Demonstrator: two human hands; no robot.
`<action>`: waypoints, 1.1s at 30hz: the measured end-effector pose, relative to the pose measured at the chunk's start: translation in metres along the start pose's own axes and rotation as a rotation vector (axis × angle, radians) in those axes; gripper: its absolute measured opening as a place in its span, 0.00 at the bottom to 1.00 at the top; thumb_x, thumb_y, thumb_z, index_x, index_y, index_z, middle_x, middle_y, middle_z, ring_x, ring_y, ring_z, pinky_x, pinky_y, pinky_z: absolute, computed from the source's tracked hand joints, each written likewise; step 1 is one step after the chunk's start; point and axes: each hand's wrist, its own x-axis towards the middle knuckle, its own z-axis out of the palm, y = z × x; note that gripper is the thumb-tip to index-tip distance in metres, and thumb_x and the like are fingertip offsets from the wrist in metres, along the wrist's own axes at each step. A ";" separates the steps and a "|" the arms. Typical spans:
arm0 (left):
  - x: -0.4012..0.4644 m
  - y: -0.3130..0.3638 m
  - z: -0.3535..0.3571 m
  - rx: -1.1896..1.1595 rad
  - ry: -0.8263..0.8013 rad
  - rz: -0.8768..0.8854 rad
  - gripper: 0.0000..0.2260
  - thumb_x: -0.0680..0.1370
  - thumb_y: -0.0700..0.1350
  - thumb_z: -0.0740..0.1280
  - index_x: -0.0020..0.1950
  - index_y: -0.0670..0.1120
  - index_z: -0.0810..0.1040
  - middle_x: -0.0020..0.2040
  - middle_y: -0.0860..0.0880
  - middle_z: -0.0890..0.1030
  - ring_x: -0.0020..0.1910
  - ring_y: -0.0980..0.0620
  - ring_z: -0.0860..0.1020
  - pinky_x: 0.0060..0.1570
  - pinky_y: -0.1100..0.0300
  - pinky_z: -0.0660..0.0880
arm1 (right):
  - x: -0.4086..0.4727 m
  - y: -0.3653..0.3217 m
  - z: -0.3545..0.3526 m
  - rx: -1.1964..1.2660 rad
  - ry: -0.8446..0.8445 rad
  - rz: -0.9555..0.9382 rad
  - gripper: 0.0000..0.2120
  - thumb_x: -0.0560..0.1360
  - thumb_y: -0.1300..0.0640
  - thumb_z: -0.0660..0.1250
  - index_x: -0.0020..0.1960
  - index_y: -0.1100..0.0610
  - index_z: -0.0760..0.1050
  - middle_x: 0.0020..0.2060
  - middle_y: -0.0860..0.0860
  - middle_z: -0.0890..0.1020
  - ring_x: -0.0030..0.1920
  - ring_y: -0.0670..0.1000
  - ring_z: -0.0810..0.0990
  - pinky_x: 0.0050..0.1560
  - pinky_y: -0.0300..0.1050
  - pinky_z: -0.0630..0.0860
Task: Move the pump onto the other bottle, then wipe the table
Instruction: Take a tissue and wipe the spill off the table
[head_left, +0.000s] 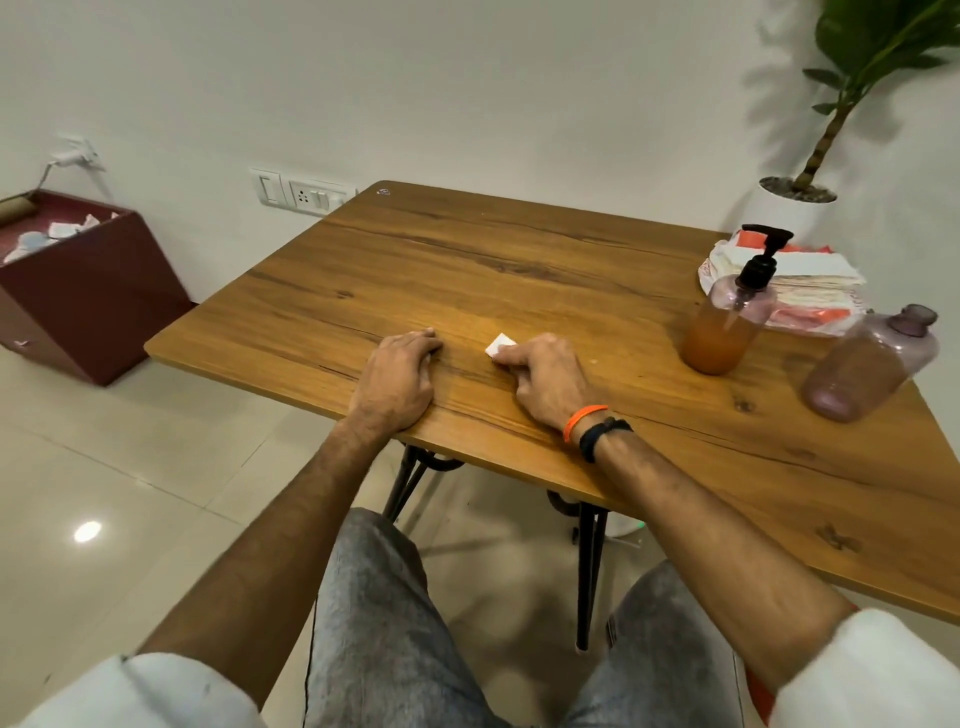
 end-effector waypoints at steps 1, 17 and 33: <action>0.000 0.000 0.000 0.003 0.006 -0.001 0.16 0.82 0.43 0.59 0.70 0.46 0.75 0.72 0.48 0.74 0.72 0.48 0.68 0.74 0.50 0.62 | -0.005 -0.004 0.003 -0.018 -0.019 -0.047 0.19 0.78 0.64 0.62 0.65 0.49 0.78 0.64 0.51 0.78 0.65 0.51 0.73 0.68 0.39 0.63; 0.001 -0.002 0.001 -0.036 0.019 -0.004 0.16 0.82 0.43 0.59 0.69 0.46 0.76 0.71 0.48 0.74 0.71 0.48 0.69 0.74 0.51 0.62 | 0.018 -0.015 0.001 0.088 0.013 -0.063 0.20 0.77 0.68 0.60 0.63 0.51 0.79 0.62 0.49 0.80 0.65 0.48 0.75 0.62 0.31 0.62; 0.002 0.000 0.000 -0.026 0.012 -0.004 0.16 0.82 0.43 0.59 0.69 0.45 0.76 0.72 0.48 0.74 0.71 0.47 0.69 0.74 0.50 0.62 | -0.041 0.013 -0.026 0.507 -0.250 -0.246 0.17 0.77 0.66 0.64 0.59 0.49 0.81 0.59 0.42 0.81 0.62 0.40 0.76 0.65 0.42 0.73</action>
